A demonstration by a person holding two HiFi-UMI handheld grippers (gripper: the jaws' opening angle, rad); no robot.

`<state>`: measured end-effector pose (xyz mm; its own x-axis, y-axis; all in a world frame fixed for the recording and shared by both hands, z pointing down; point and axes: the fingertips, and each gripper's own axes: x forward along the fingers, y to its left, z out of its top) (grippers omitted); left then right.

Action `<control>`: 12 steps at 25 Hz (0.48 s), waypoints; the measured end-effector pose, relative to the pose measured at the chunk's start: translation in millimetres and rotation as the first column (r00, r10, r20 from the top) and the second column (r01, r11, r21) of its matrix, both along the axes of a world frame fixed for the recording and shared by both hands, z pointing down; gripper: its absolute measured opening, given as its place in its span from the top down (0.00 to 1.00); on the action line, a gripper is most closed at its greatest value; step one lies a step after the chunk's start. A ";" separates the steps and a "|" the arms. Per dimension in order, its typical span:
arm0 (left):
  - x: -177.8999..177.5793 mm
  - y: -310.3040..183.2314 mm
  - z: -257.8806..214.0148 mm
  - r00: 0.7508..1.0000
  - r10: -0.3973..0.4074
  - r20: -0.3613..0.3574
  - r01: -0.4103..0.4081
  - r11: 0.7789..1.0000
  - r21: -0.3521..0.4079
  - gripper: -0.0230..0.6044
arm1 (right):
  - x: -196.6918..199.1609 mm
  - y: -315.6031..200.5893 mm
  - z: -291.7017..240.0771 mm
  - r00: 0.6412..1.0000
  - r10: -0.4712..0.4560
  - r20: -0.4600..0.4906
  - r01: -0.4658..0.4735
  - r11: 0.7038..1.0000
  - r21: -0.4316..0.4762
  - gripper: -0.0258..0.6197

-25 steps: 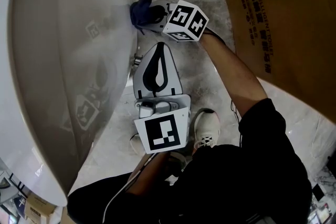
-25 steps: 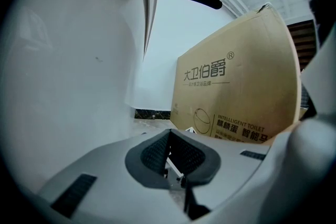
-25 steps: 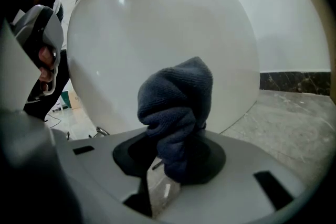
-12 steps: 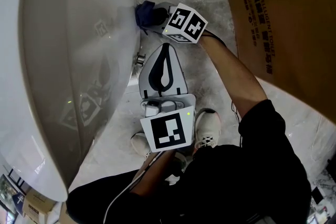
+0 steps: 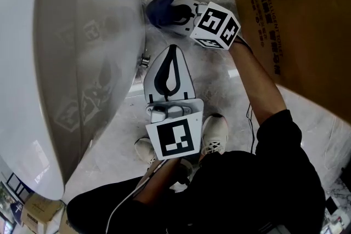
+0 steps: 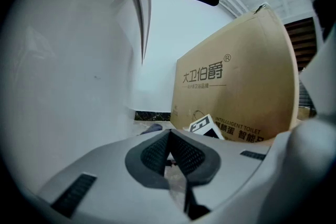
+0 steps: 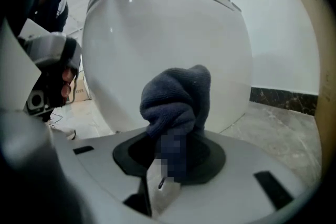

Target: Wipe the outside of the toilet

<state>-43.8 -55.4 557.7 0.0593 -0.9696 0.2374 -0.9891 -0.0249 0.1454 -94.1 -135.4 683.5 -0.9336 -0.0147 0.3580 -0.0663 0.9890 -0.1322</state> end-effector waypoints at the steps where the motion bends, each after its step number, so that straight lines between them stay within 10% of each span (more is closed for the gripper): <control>1: 1.6 1.7 0.8 1.000 0.005 -0.001 -0.005 1.000 -0.002 0.95 | 1.9 1.7 -13.2 1.000 -0.005 0.020 0.005 1.000 0.007 0.78; 12: 4.4 13.9 -3.3 1.000 0.019 -0.001 -0.019 1.000 0.002 0.94 | 3.5 35.5 -148.0 0.978 -0.113 0.174 0.091 0.987 0.130 0.78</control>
<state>-39.4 -41.5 554.4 0.0781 -0.9688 0.2353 -0.9883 -0.0442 0.1460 -90.6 -99.9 535.5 -0.9814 0.0512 0.1851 0.0498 0.9987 -0.0122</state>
